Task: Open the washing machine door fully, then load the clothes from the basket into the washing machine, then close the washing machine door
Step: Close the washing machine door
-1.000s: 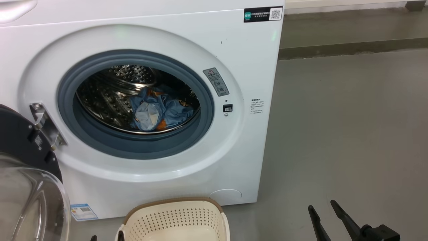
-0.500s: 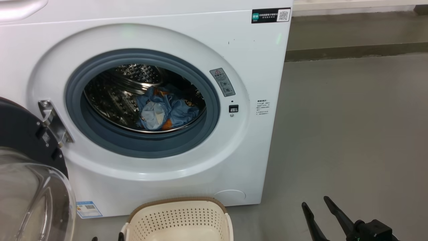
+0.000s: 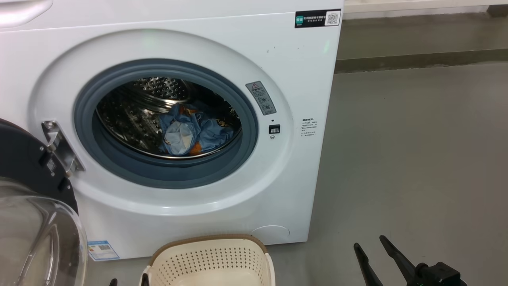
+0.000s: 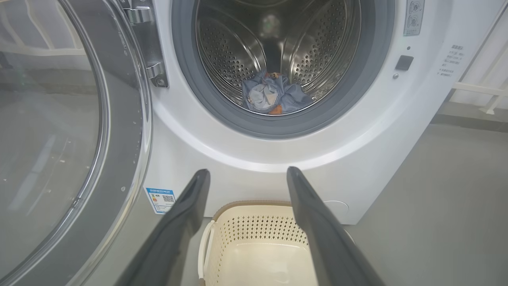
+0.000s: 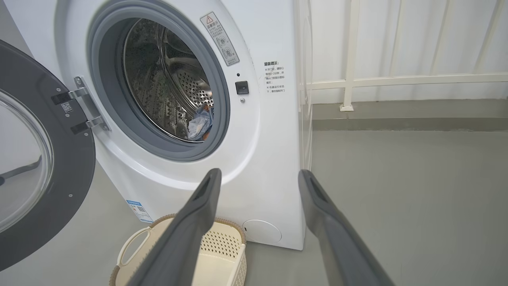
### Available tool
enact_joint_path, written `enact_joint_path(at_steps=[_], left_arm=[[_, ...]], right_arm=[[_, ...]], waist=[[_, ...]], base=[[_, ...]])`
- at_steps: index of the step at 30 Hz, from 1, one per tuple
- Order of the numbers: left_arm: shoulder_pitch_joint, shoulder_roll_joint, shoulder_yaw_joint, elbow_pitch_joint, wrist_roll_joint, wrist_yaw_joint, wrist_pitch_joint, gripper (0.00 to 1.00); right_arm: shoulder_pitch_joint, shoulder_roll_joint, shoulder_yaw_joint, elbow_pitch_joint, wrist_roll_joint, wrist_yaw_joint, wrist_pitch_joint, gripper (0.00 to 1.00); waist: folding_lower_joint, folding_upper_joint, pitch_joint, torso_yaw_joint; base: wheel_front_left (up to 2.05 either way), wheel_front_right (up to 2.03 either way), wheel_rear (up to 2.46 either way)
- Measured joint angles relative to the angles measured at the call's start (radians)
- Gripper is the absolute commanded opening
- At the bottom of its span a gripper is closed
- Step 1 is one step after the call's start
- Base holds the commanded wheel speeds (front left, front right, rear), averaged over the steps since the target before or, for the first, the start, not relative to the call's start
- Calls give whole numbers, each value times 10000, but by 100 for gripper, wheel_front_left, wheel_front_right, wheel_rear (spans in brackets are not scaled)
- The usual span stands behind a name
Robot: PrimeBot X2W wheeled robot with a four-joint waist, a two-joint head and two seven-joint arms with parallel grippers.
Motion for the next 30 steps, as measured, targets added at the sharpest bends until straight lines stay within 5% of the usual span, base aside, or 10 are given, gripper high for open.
enact_joint_path(at_steps=[12, 30], left_arm=[[-161, -2, -8, 140, 75, 107, 0, 100], [-199, -2, 15, 142, 165, 100, 0, 100]], right_arm=[[-28, -2, 33, -4, 0, 0, 0, 100], [-36, 48, 50, -6, 0, 0, 0, 100]], waist=[[0, 0, 48, 40], [0, 0, 230, 138]], base=[[-35, 35, 0], [-155, 154, 1]])
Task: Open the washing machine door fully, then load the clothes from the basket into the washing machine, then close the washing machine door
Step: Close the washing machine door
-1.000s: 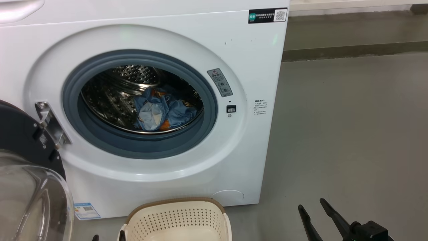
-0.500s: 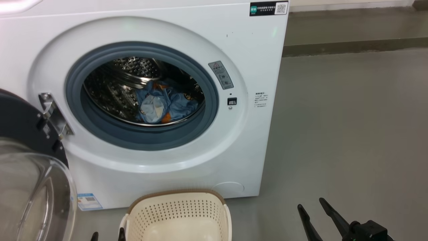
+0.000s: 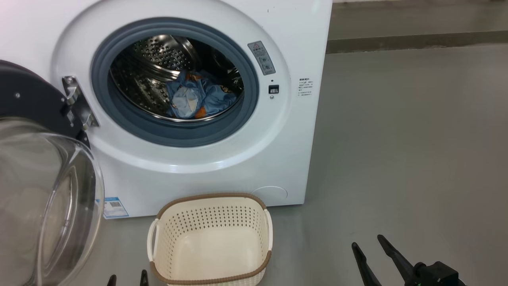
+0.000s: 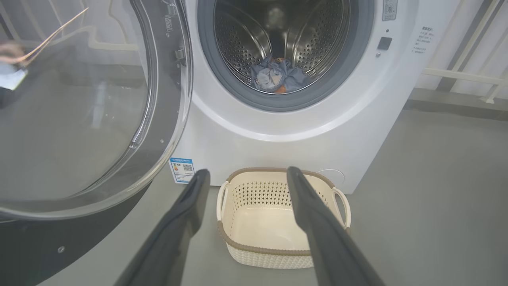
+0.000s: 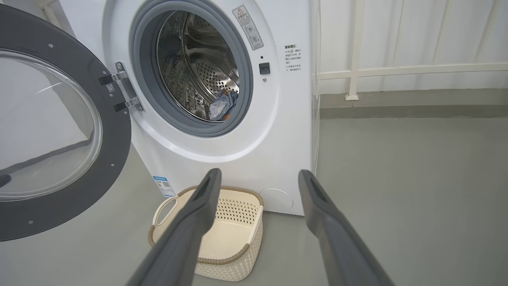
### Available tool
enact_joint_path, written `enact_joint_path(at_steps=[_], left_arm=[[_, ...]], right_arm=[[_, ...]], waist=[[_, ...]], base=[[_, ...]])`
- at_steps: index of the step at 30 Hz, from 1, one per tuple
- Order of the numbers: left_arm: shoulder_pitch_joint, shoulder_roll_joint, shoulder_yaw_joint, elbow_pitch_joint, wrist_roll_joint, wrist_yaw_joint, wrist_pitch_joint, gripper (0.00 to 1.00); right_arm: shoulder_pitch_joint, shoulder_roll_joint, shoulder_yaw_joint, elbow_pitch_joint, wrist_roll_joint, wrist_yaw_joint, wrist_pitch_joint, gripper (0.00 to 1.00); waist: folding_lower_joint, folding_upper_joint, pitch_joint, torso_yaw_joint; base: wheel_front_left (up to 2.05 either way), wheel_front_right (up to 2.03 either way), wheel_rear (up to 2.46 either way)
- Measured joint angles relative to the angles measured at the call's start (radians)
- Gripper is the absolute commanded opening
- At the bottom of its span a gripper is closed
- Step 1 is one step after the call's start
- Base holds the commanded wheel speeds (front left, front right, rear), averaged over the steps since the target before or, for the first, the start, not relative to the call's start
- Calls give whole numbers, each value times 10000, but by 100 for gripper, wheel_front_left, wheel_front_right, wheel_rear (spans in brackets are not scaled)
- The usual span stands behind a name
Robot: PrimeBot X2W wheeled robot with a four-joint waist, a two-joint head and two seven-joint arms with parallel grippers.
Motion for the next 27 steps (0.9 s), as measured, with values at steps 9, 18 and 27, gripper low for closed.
enact_joint_path(at_steps=[9, 18, 27], left_arm=[[-23, 0, 2, 0, 0, -13, 0, 100], [-151, 0, 0, -2, 107, -13, 0, 100], [-156, -2, 8, -17, 240, -56, 0, 100]], right_arm=[[-157, 56, 2, 13, 0, 0, 0, 100], [-157, 117, -31, 17, 0, 0, 0, 100], [-155, 144, -105, -17, 0, 0, 0, 100]], waist=[[0, 0, 33, -33], [0, 1, 42, 17], [0, 1, 35, 562]], base=[[-21, 21, 0], [0, 0, 0], [0, 0, 0]])
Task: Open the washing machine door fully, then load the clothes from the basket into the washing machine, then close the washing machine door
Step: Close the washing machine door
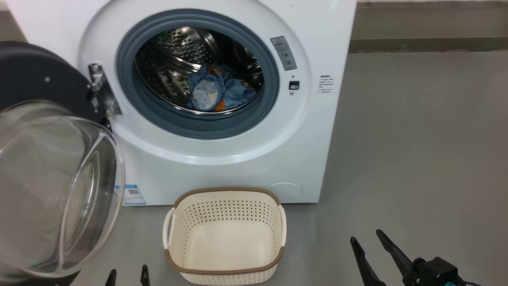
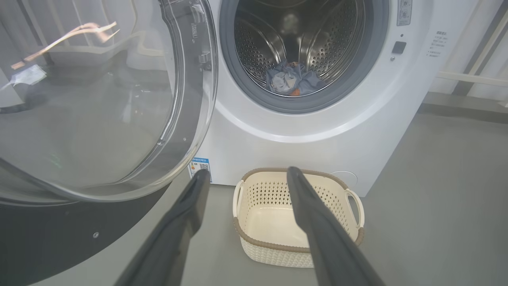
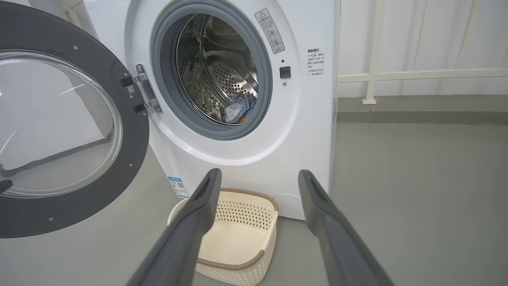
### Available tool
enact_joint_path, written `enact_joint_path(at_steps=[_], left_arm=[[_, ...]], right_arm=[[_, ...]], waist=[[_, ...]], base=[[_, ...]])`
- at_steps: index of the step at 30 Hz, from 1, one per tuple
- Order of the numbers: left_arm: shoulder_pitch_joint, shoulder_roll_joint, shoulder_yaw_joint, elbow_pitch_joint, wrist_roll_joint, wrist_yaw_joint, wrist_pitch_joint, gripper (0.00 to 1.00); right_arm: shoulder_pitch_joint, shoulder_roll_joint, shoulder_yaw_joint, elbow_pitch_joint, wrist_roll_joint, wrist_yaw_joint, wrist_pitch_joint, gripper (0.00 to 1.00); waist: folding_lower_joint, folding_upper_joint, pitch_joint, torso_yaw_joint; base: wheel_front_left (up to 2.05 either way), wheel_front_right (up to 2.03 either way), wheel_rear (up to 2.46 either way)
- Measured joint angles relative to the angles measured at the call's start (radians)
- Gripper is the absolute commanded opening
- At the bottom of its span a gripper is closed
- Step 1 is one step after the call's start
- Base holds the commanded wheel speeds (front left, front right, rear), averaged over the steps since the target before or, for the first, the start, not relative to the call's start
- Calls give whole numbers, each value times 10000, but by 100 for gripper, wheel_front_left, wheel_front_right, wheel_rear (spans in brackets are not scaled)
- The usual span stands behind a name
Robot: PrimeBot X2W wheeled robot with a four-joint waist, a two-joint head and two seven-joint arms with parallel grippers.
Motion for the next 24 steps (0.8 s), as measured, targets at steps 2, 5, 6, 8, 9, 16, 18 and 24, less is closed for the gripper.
enact_joint_path(at_steps=[2, 5, 6, 8, 9, 16, 18, 24], left_arm=[[0, 2, 19, -6, 13, 0, 0, 100], [0, 2, 29, -21, 13, 2, 0, 100], [1, 2, 35, -29, 12, 13, 0, 100], [1, 2, 38, -38, 12, 15, 0, 100], [1, 0, 38, -46, 12, 15, 0, 100], [3, 4, 79, -109, 12, 67, 0, 100], [3, 4, 92, -121, 12, 69, 0, 100], [4, 4, 146, -263, -29, 161, 0, 100]], right_arm=[[-32, -25, 102, -8, -2, 0, 0, 100], [-231, -121, 230, -15, -2, 0, 0, 100], [-323, -173, 284, -19, -4, 0, 0, 100], [-479, -221, 408, -21, -4, 0, 0, 100], [-536, -224, 495, -15, -2, 0, 0, 100], [-870, -207, 915, 15, 42, 0, 0, 100], [-926, -199, 1026, 19, 44, 0, 0, 100], [-1101, -201, 1271, 67, 59, 0, 0, 100]], waist=[[0, 0, 0, 203], [-1, 0, 3, 554], [0, 0, 3, 684], [0, 0, 3, 953], [0, 0, 1, 1101], [0, 0, -31, 2217], [0, 0, -43, 2562], [0, 0, -65, 3550]], base=[[0, 0, 0], [0, 0, 0], [0, 0, 0], [0, 0, 0], [0, 0, 0], [0, 0, 0], [0, 0, 0], [0, 0, 0]])
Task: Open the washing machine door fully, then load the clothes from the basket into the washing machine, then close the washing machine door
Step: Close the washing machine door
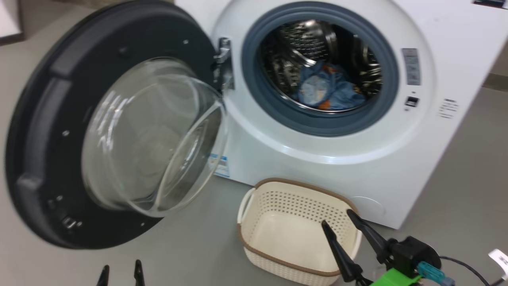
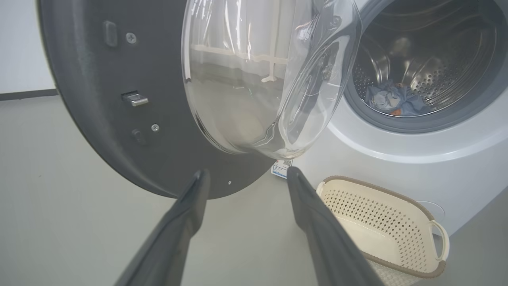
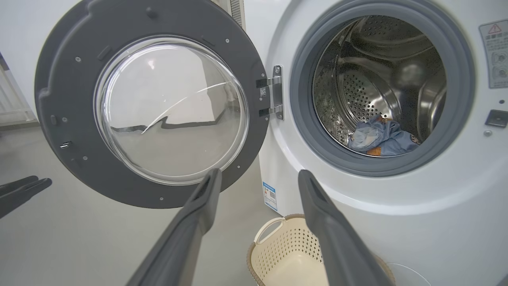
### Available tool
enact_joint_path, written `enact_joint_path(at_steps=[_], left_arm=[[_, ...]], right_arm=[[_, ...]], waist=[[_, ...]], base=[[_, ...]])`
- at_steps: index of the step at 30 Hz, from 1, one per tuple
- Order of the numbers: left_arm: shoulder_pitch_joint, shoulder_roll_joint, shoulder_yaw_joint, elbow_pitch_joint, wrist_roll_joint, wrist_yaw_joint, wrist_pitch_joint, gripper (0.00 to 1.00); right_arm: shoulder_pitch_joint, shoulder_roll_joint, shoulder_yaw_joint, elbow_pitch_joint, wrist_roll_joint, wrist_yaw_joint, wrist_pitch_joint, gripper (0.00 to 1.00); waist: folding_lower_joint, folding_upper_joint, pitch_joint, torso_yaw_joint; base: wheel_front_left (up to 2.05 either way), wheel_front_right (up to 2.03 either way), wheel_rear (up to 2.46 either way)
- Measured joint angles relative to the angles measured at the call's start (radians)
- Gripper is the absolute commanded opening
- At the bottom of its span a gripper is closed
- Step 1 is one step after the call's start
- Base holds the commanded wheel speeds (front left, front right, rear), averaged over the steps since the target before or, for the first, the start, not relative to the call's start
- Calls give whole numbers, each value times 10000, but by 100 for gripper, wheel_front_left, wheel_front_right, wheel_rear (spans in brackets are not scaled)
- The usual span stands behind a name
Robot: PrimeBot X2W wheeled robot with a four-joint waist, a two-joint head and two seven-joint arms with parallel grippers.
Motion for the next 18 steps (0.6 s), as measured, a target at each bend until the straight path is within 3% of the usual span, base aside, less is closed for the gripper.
enact_joint_path(at_steps=[6, 16, 17, 18], left_arm=[[6, 2, 182, -326, -174, 242, 0, 100], [42, 0, 180, -527, -621, 428, 0, 100], [58, 0, 186, -523, -767, 426, 0, 44], [58, 0, 201, -516, -928, 424, -2, 0]], right_arm=[[-666, -31, 531, 174, 82, 0, 0, 100], [-790, -113, 825, 359, 173, 0, 0, 100], [-790, -111, 830, 364, 174, 0, 0, 100], [-790, -111, 834, 366, 194, 0, 0, 100]], waist=[[0, -1, 155, 578], [0, -1, 356, 753], [0, 0, 353, 751], [0, 0, 348, 746]], base=[[0, 0, 0], [0, 0, 0], [0, 0, 0], [0, 0, 0]])
